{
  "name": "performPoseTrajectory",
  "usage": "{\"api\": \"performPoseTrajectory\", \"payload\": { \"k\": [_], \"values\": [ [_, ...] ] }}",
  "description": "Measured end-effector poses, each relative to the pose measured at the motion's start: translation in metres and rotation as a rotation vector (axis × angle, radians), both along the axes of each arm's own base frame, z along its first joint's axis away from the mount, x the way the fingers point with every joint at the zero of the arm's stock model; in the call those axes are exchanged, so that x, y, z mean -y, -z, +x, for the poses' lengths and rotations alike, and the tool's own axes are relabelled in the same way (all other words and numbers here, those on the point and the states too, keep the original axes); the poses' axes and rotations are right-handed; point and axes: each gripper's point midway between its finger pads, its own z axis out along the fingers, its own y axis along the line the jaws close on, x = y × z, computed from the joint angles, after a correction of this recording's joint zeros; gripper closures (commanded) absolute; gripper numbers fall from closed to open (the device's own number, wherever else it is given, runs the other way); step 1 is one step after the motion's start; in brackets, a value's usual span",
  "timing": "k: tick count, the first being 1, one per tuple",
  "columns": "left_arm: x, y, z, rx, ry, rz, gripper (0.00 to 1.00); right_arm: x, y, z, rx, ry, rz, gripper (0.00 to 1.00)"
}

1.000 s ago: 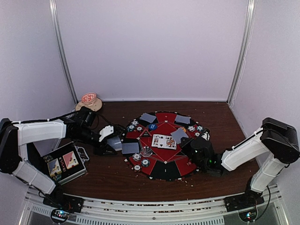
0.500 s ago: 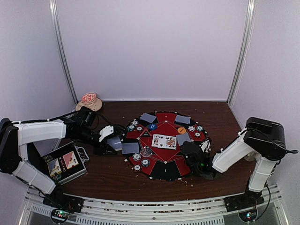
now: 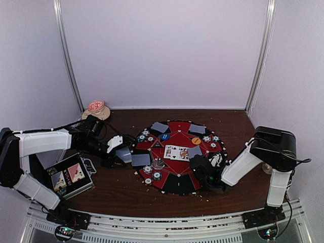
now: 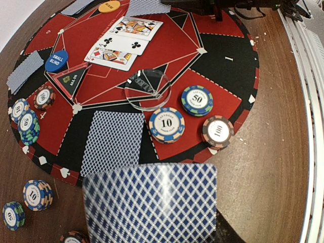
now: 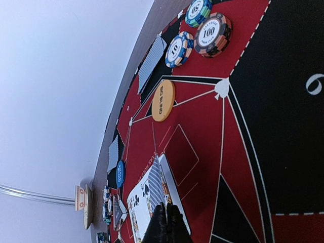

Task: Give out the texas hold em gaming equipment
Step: Place the poker card in the community card area.

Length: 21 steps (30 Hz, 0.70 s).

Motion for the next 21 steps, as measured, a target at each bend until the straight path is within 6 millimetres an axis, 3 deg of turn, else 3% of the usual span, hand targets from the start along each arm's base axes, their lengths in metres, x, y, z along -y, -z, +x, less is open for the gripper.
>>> {"api": "performPoseTrajectory", "payload": {
  "k": [6, 14, 21],
  "values": [
    [0.000, 0.000, 0.000, 0.000, 0.000, 0.000, 0.55, -0.005, 0.008, 0.005, -0.014, -0.003, 0.011, 0.99],
    [0.000, 0.000, 0.000, 0.000, 0.000, 0.000, 0.55, -0.012, 0.011, 0.006, -0.022, -0.021, 0.032, 0.78],
    [0.000, 0.000, 0.000, 0.000, 0.000, 0.000, 0.55, -0.017, 0.010, 0.007, -0.022, -0.040, 0.053, 0.72]
  ]
}}
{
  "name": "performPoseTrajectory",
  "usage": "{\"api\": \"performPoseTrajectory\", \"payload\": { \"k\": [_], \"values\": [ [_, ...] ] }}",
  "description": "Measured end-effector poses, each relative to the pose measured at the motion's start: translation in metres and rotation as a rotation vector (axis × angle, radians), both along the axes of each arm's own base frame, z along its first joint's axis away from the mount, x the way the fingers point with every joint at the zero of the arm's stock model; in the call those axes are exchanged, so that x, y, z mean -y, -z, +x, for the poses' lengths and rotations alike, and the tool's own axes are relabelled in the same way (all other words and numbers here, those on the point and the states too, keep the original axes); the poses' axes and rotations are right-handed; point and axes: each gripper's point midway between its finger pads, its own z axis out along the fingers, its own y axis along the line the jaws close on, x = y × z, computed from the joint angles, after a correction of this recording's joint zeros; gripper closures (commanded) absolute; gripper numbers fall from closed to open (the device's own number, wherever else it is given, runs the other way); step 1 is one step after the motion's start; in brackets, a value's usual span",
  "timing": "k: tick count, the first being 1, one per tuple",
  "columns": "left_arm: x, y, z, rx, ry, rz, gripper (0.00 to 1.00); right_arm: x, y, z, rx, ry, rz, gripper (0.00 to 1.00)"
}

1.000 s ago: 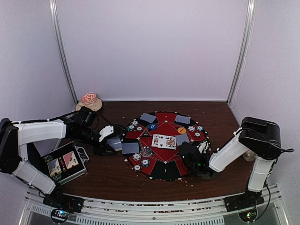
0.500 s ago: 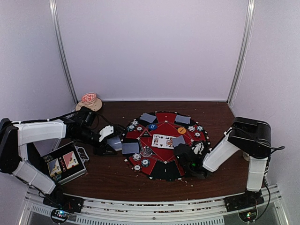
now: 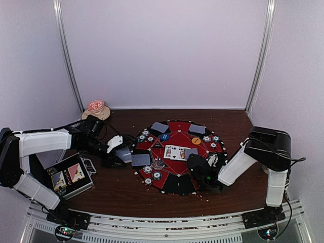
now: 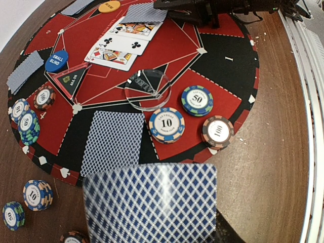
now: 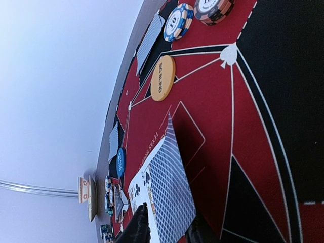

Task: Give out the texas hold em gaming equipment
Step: Place the poker card in the community card area.

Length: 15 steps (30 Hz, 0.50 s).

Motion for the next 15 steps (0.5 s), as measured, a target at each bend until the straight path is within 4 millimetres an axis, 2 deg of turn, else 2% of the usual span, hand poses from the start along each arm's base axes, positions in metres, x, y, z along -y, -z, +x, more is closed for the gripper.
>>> {"api": "performPoseTrajectory", "payload": {
  "k": [7, 15],
  "values": [
    [0.000, 0.000, 0.000, 0.000, 0.000, 0.000, 0.54, -0.007, 0.001, -0.004, -0.007, -0.038, 0.014, 0.63],
    [0.000, 0.000, 0.000, 0.000, 0.000, 0.000, 0.55, -0.002, 0.000, -0.011, -0.008, -0.048, 0.016, 0.55]
  ]
}}
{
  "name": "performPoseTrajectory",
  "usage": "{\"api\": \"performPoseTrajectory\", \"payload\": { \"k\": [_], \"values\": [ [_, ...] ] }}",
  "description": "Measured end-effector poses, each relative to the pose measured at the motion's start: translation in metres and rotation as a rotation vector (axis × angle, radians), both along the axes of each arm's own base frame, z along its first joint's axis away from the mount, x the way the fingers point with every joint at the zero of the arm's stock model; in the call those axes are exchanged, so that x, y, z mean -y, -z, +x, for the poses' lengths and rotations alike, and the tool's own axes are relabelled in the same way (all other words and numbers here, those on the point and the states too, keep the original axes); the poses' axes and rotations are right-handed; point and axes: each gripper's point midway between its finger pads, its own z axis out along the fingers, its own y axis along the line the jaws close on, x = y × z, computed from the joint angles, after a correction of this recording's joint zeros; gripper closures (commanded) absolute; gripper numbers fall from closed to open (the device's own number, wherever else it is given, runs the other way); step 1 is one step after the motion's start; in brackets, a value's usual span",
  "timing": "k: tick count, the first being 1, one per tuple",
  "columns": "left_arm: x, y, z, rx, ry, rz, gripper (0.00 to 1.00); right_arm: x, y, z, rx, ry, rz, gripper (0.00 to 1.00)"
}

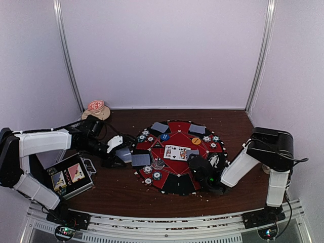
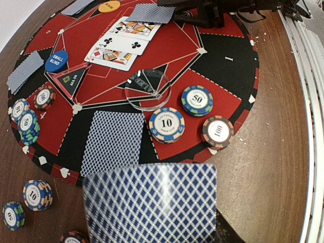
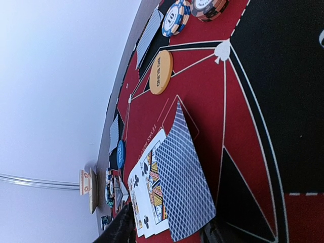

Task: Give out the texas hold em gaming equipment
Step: Place the poker card in the community card area.

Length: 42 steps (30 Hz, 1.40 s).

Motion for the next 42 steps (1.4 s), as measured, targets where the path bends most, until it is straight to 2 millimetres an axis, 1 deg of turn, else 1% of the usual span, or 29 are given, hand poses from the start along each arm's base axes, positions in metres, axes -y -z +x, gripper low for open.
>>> {"api": "performPoseTrajectory", "payload": {
  "k": [5, 13, 19, 24, 29, 42],
  "values": [
    [0.000, 0.000, 0.000, 0.000, 0.000, 0.000, 0.55, 0.000, -0.001, -0.001, 0.000, -0.011, -0.008, 0.48],
    [0.000, 0.000, 0.000, 0.000, 0.000, 0.000, 0.54, -0.003, -0.003, 0.000, 0.005, -0.028, -0.015, 0.46],
    [0.000, 0.000, 0.000, 0.000, 0.000, 0.000, 0.54, -0.010, -0.005, 0.010, -0.005, -0.054, -0.021, 0.46],
    [0.000, 0.000, 0.000, 0.000, 0.000, 0.000, 0.54, -0.011, -0.004, 0.016, -0.012, -0.067, -0.024, 0.46],
    [0.000, 0.000, 0.000, 0.000, 0.000, 0.000, 0.55, -0.013, -0.004, 0.016, -0.015, -0.090, -0.028, 0.46],
    [0.000, 0.000, 0.000, 0.000, 0.000, 0.000, 0.55, -0.011, -0.007, 0.003, -0.024, -0.154, 0.001, 0.45]
  ]
}}
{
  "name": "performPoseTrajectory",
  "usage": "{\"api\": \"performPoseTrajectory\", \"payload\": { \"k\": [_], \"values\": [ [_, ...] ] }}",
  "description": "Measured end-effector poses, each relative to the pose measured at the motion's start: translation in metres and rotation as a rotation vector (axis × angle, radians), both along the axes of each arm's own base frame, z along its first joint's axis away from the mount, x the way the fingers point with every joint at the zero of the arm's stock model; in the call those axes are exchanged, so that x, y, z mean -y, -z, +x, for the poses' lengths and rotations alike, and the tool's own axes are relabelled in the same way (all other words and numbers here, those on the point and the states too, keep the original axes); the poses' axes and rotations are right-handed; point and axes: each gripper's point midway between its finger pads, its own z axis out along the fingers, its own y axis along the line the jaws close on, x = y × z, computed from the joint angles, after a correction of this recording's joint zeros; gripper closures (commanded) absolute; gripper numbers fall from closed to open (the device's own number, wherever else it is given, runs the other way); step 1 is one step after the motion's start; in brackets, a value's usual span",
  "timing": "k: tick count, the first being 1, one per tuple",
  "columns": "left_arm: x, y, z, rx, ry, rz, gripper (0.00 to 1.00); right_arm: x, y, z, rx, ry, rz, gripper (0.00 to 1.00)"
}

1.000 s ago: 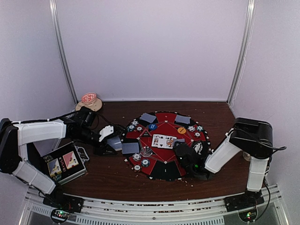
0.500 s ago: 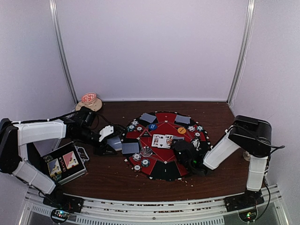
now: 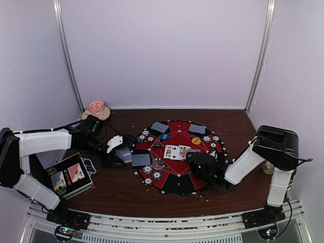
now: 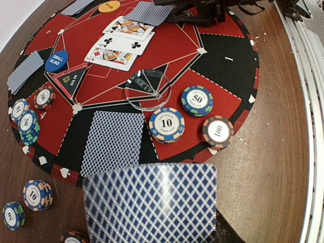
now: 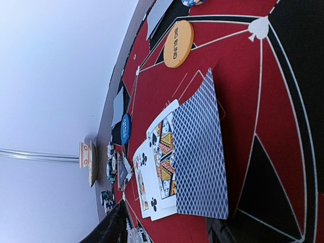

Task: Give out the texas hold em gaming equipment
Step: Place the poker card in the community card area.

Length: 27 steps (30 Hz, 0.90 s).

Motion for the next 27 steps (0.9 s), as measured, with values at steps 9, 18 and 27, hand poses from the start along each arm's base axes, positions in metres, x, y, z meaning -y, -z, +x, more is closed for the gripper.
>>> {"api": "performPoseTrajectory", "payload": {
  "k": [9, 18, 27],
  "values": [
    [0.000, 0.000, 0.000, 0.000, 0.000, 0.000, 0.55, 0.009, 0.002, 0.002, -0.021, -0.021, 0.042, 0.44],
    [0.000, 0.000, 0.000, 0.000, 0.000, 0.000, 0.55, 0.006, -0.001, 0.008, -0.031, -0.062, 0.106, 0.39],
    [0.000, 0.000, 0.000, 0.000, 0.000, 0.000, 0.54, 0.006, -0.019, 0.017, -0.055, -0.099, -0.113, 0.33]
  ]
}}
